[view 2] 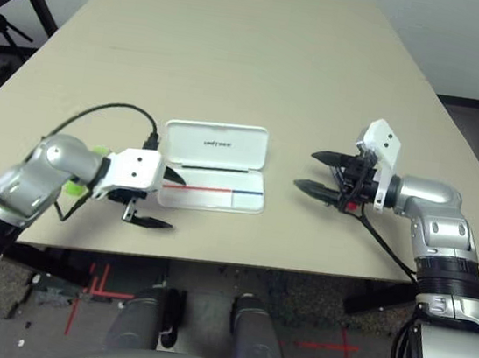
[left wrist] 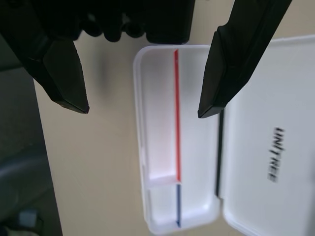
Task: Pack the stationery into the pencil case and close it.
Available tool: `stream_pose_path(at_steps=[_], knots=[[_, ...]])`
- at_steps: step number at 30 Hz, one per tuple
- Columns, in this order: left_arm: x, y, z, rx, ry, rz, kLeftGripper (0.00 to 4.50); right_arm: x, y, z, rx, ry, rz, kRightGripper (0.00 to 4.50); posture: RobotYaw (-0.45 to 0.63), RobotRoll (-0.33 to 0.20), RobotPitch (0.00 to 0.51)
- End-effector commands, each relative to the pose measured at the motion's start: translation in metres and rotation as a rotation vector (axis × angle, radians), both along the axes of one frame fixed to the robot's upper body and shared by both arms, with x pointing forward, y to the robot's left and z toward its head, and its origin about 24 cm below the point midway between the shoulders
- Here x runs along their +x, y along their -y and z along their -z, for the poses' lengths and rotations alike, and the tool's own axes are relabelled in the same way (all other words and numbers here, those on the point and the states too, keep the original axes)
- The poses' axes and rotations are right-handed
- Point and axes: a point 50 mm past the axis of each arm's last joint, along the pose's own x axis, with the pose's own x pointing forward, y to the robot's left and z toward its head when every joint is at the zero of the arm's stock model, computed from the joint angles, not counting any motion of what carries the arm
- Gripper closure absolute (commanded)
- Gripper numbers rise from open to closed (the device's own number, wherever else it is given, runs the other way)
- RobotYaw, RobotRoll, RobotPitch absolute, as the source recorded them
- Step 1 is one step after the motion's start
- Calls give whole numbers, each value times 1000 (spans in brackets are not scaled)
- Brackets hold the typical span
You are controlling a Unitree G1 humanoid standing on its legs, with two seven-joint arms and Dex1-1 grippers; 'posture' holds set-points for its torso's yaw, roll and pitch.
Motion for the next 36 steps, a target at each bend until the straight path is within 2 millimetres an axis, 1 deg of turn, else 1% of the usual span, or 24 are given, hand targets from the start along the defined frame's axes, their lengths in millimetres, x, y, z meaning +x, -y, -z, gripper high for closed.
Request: stream_pose_path(at_steps=[1,5,10,13,16,20,24,28,36], knots=[[-6,-3,-11,-65,-2,-21,16,-1,2,-12,29,15,25,0,-61,0,75],[-8,-3,-17,-85,-4,-39,16,-2,5,-15,37,-4,72,0,-59,0,78],[-10,2,-18,-87,-6,-38,16,1,9,-25,70,-94,219,0,-62,0,83],[-10,4,-19,-85,-7,-37,16,4,11,-35,65,-175,344,0,-62,0,83],[-10,7,-17,-80,-12,-31,16,10,21,-37,-17,-242,510,0,-73,0,89],[-9,9,-15,-75,-17,-27,16,12,32,-28,-115,-296,634,0,-80,0,91],[-7,9,-13,-71,-18,-27,16,16,37,-23,-131,-319,696,0,-79,0,89],[-8,9,-11,-68,-21,-27,16,19,37,-16,-150,-349,703,0,-73,0,86],[-8,7,-7,-60,-21,-31,16,22,32,9,-216,-419,671,0,-64,0,84]])
